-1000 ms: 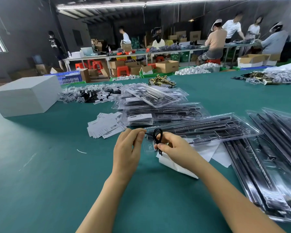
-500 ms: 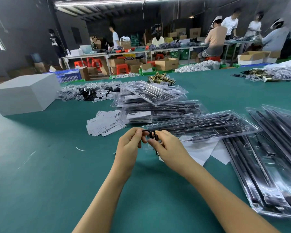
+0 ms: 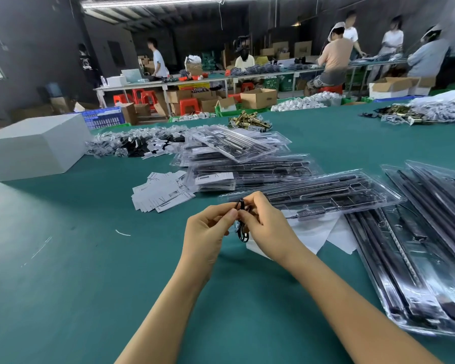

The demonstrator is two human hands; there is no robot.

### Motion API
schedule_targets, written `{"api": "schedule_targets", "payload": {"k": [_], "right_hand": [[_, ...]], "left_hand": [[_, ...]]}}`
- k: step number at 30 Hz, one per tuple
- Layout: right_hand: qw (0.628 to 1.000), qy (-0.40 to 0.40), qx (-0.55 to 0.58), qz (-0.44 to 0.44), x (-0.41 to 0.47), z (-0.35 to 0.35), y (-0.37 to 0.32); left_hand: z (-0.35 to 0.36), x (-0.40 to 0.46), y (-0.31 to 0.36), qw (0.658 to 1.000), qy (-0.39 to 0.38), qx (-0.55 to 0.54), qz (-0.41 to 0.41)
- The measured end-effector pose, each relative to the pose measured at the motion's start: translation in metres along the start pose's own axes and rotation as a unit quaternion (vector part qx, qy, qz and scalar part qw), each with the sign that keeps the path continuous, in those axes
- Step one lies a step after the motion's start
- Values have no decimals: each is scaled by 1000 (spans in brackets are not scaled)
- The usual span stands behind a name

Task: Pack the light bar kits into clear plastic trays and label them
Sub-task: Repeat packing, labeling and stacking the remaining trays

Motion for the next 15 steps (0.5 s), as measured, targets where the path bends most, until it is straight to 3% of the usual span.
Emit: {"api": "schedule_targets", "payload": {"k": [15], "right_hand": [[969, -56, 229, 68, 5, -6, 11]], "left_hand": [[14, 5, -8, 996, 72, 50, 36]]}}
Point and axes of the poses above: each hand's wrist, its own x-axis towards the middle knuckle, its own z-axis out of the palm, y = z × x, the point moved 6 cm from there along x, towards the middle knuckle, and after that the axes turned 13 degrees about -y, right-handed, at the moved point
